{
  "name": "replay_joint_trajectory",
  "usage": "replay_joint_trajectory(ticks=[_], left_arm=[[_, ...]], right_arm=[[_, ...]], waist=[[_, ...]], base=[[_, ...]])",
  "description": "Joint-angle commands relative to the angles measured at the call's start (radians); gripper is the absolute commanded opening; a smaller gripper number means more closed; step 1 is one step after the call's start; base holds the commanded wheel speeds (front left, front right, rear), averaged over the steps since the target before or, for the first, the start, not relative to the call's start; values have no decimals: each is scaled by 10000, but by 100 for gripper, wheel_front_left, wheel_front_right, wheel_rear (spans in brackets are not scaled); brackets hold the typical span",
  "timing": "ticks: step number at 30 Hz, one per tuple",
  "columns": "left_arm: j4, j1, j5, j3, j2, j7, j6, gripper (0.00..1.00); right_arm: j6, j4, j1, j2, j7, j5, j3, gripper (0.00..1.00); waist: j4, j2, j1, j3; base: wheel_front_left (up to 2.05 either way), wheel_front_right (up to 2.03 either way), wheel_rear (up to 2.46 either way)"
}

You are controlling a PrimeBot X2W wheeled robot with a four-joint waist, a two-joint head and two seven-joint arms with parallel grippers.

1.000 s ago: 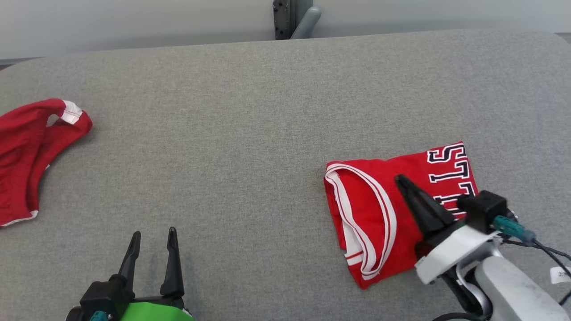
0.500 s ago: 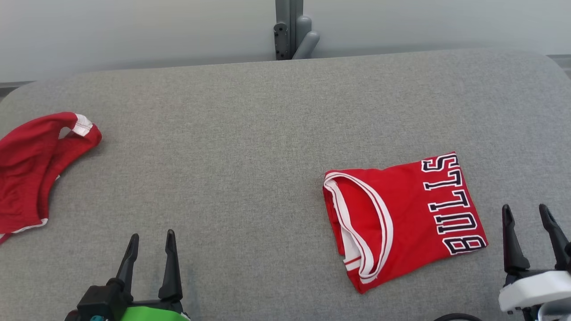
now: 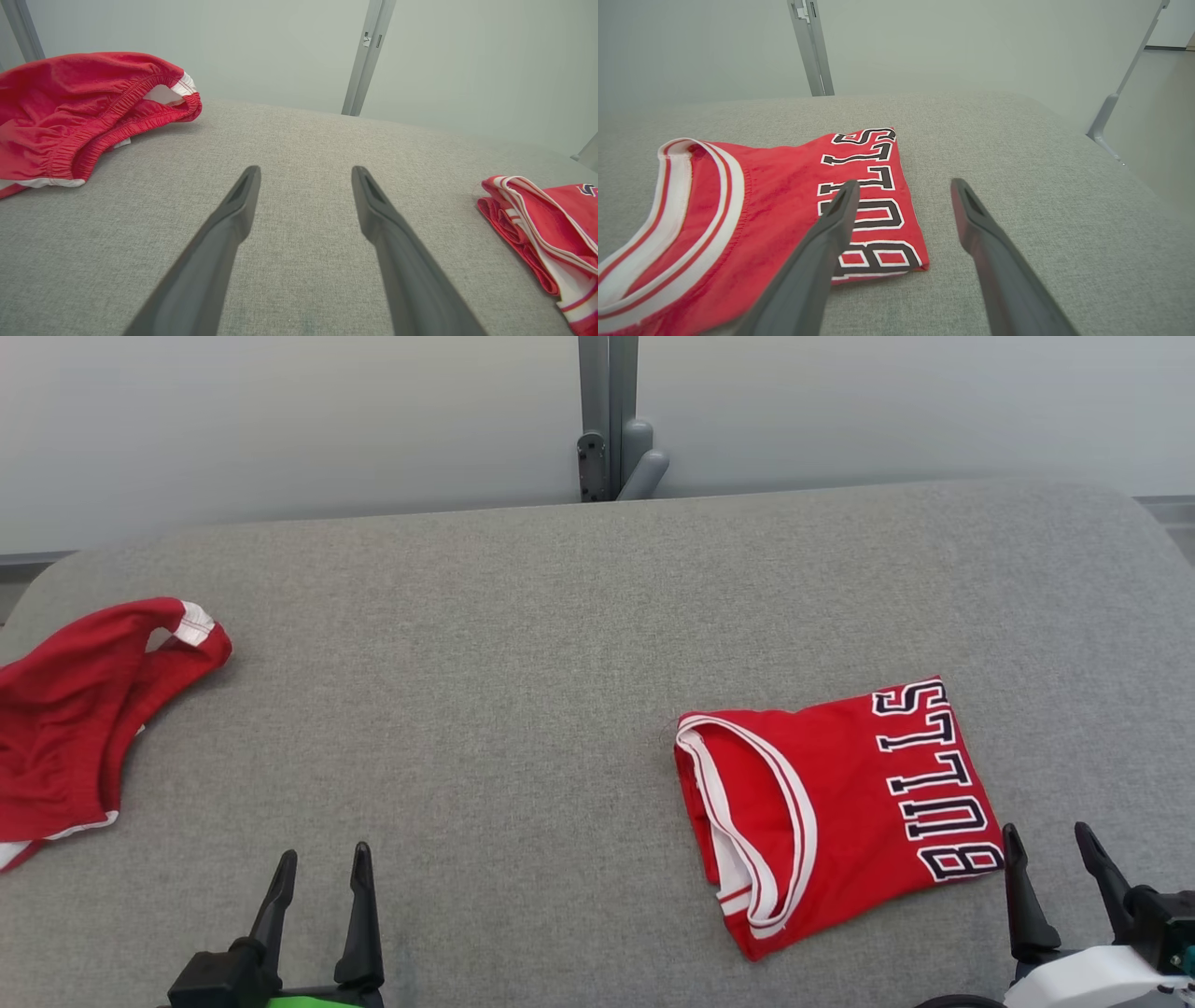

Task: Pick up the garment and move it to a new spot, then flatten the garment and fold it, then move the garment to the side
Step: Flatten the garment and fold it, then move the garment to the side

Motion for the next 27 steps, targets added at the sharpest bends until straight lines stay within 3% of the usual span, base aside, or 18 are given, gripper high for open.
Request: replay_joint_trajectory(ticks=[1, 3, 7, 14, 19, 27], left_arm=[[29, 124, 36, 61, 22, -27, -31, 100], [17, 139, 9, 67, 22, -27, -4, 100], [16, 72, -123, 0, 22, -27, 84, 100], [84, -424, -69, -239, 23, -27, 85, 100], [152, -490, -132, -336, 23, -29, 180, 100], [76, -714, -194, -503, 22, -27, 254, 100]], right_arm=[[-15, 41, -39, -16, -28, 36, -15, 100], [-13, 221, -82, -18, -28, 297, 115, 100], [-15, 1022, -955, -616, 217, 1101, 573, 100], [-13, 2127, -3322, -2193, 3688, 2654, 1937, 100], [-15, 2629, -4041, -2588, 5089, 3682, 2863, 100], [-13, 3738, -4901, -2976, 5362, 4304, 3570, 100]], waist=[[-45, 0, 0, -89], [-50, 0, 0, -107], [-104, 0, 0, 49], [23, 0, 0, 764], [239, 0, 0, 829], [535, 0, 0, 1159]], base=[[0, 0, 0], [0, 0, 0], [0, 0, 0], [0, 0, 0], [0, 0, 0], [0, 0, 0]])
